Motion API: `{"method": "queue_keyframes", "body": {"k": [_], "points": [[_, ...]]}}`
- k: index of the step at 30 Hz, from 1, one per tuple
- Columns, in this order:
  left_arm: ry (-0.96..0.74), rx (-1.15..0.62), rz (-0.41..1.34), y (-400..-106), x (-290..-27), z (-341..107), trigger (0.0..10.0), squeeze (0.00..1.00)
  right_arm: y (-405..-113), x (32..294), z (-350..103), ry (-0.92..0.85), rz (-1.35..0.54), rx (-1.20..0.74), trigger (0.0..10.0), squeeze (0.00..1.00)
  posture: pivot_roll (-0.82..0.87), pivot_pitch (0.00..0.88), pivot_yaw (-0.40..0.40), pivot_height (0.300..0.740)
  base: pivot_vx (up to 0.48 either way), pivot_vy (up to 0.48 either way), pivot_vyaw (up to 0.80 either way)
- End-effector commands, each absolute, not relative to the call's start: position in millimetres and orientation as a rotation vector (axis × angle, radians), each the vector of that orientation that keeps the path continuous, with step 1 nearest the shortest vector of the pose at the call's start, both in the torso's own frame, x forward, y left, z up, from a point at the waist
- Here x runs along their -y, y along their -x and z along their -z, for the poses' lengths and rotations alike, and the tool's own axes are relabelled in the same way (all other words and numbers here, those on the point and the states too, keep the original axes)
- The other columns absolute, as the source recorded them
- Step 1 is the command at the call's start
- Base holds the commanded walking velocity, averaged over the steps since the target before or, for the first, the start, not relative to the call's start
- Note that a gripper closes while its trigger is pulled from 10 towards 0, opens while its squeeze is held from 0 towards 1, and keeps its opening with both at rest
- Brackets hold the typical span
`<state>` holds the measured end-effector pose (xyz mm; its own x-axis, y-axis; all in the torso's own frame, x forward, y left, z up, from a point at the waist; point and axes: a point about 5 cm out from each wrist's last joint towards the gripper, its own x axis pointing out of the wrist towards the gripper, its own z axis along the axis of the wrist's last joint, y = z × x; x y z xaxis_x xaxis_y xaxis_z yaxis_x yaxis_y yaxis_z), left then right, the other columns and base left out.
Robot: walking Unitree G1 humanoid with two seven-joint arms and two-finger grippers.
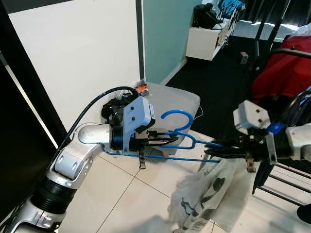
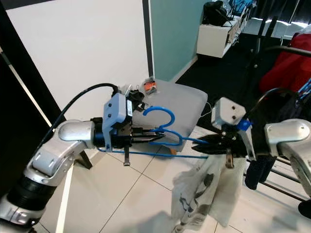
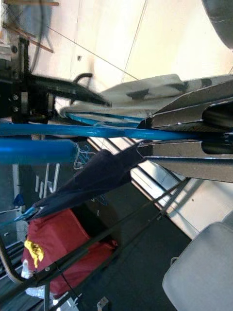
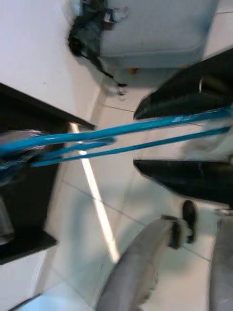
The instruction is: Hang hanger
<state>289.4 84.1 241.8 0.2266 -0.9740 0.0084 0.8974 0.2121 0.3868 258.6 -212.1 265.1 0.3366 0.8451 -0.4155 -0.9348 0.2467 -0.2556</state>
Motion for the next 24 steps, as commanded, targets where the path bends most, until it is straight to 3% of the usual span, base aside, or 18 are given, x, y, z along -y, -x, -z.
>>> {"method": "queue_keyframes", "body": {"k": [1,5,9,13,14,18,21,22,24], "points": [[-0.258,0.312,1.305,-290.6,-88.2,-248.5,0.0,0.0,-255.2,209.5,-274.9,0.471,-1.239,-0.143,10.0,1.0,-0.1,0.035,0.007,0.74,0.0,0.0,0.0],[-0.23,0.319,1.297,-290.6,-92.5,-247.7,0.0,0.0,-251.9,218.6,-292.1,0.395,-1.208,-0.04,10.0,1.0,-0.1,0.036,0.004,0.74,0.0,0.0,0.0],[-0.229,0.322,1.271,-292.2,-100.7,-247.9,0.0,0.0,-239.8,254.5,-319.4,0.341,-1.067,0.083,10.0,1.0,-0.1,0.036,-0.004,0.74,0.0,0.0,0.0],[-0.223,0.332,1.267,-292.0,-102.9,-249.8,0.0,0.0,-235.8,266.8,-324.4,0.338,-1.008,0.104,10.0,1.0,-0.1,0.036,-0.004,0.74,0.0,0.0,0.0],[-0.218,0.346,1.272,-290.8,-105.7,-252.3,0.0,0.0,-230.5,280.2,-327.8,0.321,-0.938,0.132,10.0,1.0,-0.11,0.037,-0.004,0.74,0.0,0.0,0.0],[-0.198,0.388,1.279,-289.5,-112.9,-260.1,0.0,0.0,-215.4,296.9,-318.4,0.238,-0.85,0.157,10.0,1.0,-0.12,0.032,-0.001,0.74,0.0,0.0,0.0],[-0.17,0.426,1.289,-288.8,-113.2,-267.4,0.0,0.0,-208.9,289.4,-298.9,0.188,-0.912,0.09,10.0,1.0,-0.12,0.028,0.002,0.74,0.0,0.0,0.0],[-0.153,0.446,1.298,-288.1,-112.6,-271.3,0.0,0.0,-205.5,285.1,-289.5,0.16,-0.952,0.053,10.0,0.07,-0.12,0.027,0.003,0.74,0.0,0.0,0.0],[-0.145,0.468,1.312,-287.1,-111.5,-276.2,0.0,0.0,-202.2,280.7,-278.8,0.124,-0.989,0.015,10.0,0.07,-0.12,0.024,0.005,0.74,0.0,0.0,0.0]]}}
